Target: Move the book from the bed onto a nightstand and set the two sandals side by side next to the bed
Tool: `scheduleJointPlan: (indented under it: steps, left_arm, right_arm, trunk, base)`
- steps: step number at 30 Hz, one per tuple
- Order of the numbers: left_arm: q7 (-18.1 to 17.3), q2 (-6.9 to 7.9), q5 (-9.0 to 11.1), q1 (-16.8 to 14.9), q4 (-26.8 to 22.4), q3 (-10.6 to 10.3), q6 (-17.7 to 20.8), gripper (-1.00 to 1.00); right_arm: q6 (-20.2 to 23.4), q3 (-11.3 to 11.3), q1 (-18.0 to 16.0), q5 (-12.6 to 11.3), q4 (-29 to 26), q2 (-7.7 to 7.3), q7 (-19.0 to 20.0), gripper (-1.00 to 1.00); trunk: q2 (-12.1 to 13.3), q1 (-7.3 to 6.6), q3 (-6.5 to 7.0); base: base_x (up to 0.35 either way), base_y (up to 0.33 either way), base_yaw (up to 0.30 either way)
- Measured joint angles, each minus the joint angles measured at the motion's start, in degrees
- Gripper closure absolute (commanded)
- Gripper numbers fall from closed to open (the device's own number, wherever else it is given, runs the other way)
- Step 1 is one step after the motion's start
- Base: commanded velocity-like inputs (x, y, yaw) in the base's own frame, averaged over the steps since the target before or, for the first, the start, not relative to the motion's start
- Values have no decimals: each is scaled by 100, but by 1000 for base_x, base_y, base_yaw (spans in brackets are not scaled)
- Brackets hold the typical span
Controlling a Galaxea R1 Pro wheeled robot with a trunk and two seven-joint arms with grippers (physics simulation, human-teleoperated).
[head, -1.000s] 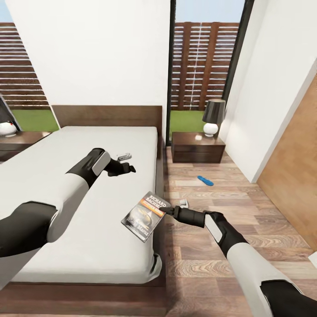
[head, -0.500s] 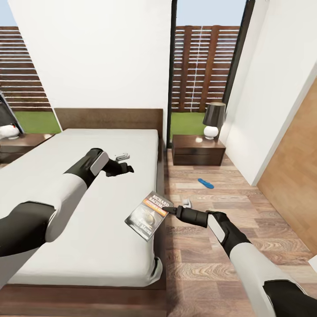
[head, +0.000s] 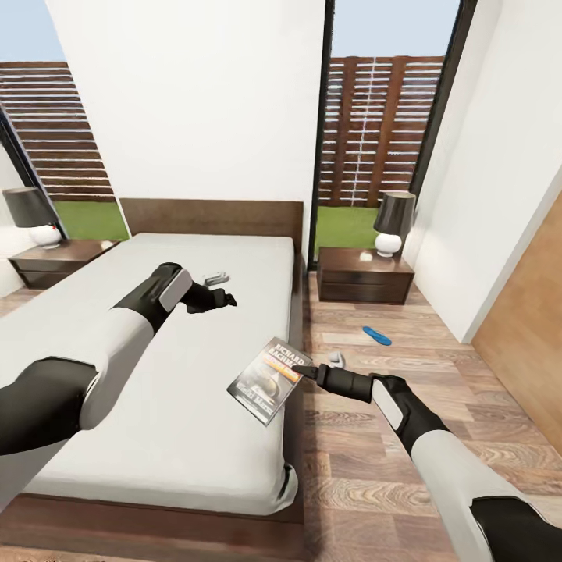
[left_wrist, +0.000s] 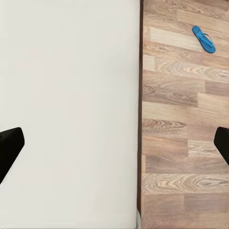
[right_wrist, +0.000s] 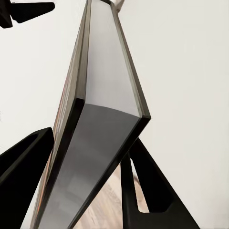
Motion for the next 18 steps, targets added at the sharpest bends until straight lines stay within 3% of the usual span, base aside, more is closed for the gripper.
scheduleJointPlan:
  steps: [18]
  left_arm:
    - [0,3,1,2,375,-1,-476,-100]
  right_arm:
    - [-18,1,0,13,1,-200,1,100]
  trunk:
    - [722,-395,472]
  base:
    - [0,0,147]
